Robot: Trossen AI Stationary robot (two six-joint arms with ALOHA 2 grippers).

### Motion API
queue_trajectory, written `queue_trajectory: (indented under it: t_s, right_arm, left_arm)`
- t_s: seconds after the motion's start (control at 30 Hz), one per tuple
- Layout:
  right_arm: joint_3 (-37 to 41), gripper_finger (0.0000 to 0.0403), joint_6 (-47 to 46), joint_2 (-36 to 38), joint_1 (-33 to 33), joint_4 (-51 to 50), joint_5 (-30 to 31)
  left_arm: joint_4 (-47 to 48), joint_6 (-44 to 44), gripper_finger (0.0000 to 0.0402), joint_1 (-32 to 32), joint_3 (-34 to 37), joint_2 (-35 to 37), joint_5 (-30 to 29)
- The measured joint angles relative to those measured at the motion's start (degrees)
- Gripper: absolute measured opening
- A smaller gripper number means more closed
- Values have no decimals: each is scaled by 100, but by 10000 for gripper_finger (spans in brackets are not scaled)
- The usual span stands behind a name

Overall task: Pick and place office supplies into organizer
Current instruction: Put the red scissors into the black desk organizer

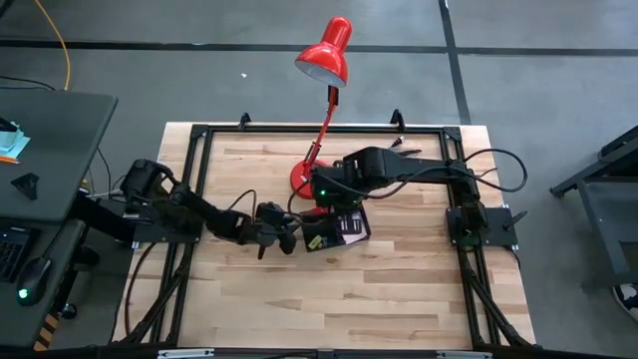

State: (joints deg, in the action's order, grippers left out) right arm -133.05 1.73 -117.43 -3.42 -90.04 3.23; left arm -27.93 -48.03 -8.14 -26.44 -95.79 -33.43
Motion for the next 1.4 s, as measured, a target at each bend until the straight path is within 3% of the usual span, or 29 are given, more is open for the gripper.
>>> queue_trajectory:
  t_s: [0.23,0.5,0.7,0.87,1.1,1.4]
  right_arm:
    - [0,11,-281,253,-110,-10,333]
    - [89,6,-536,463,-125,0,275]
    - [816,5,-718,546,-109,10,290]
    - [1506,9,-778,786,-79,15,454]
    - [1893,5,-924,1014,-88,9,379]
    - [1891,5,-897,980,-220,10,236]
  left_arm:
    - [1378,-781,126,-13,-26,32,-354]
    - [1554,-649,126,-242,-2,193,-637]
    - [1792,-493,126,-783,6,791,-1656]
    - [2236,-497,126,-1239,-9,1464,-2100]
    - [2957,-772,126,-1792,1,2067,-2742]
    - [3147,-947,127,-1886,-6,2122,-2820]
